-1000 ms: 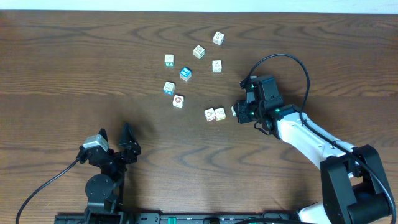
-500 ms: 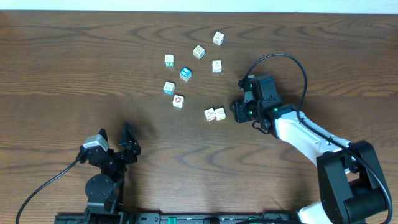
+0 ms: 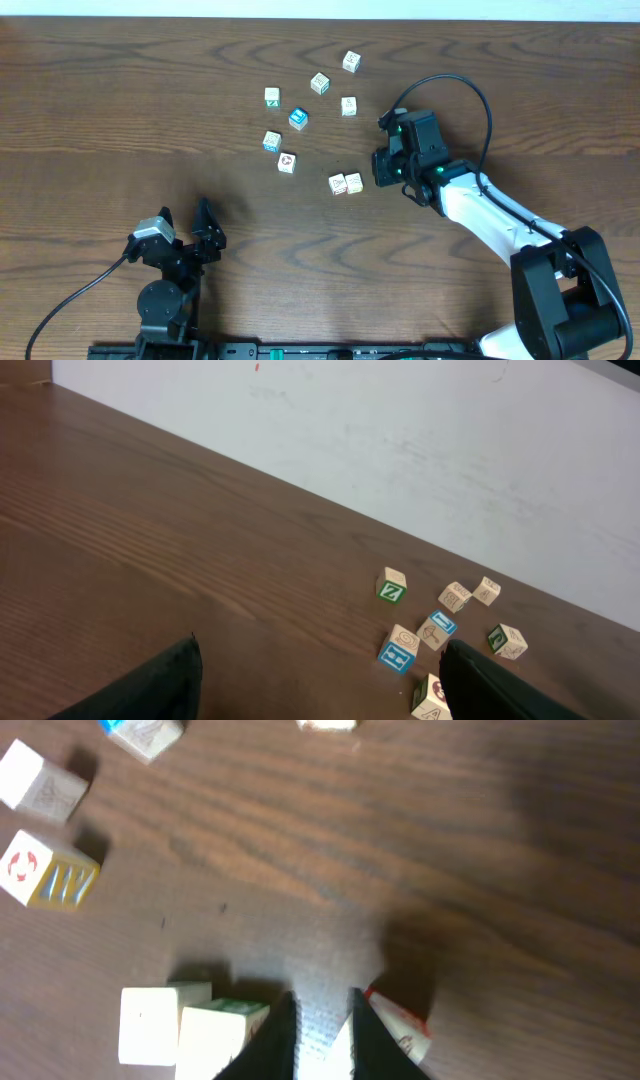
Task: Lift 5 blocks
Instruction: 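Lower the held block onto the table beside the pair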
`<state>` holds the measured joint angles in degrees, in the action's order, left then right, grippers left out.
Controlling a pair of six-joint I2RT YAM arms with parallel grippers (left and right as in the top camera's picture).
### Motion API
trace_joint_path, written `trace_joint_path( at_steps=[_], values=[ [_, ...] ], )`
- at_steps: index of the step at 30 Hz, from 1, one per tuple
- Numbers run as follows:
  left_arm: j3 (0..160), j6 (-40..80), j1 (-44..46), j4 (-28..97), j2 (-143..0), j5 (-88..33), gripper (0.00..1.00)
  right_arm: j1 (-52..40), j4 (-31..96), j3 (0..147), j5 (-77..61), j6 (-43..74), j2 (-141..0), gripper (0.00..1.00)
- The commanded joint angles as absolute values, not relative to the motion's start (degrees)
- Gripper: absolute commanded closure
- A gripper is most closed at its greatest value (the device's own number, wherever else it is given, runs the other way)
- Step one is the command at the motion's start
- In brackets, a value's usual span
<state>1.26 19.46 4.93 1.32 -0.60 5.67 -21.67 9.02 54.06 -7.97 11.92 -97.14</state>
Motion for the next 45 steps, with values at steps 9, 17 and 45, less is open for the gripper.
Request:
trace_joint_path(
  at_steps=[9,17,45],
  values=[
    [0.2,18.9,4.7,3.7,-0.2,6.0,0.23,-19.8,9.8,57.0,-2.8,12.4,-98.6,0.99],
    [0.2,18.9,4.7,3.7,-0.2,6.0,0.23,-19.7,7.0,57.0,-1.8,12.4,-102.9,0.99],
    [0.2,18.9,4.7,3.7,-0.2,6.0,0.24,-22.7,6.7,57.8,-3.4,13.2,-105.8,0.99]
  ],
)
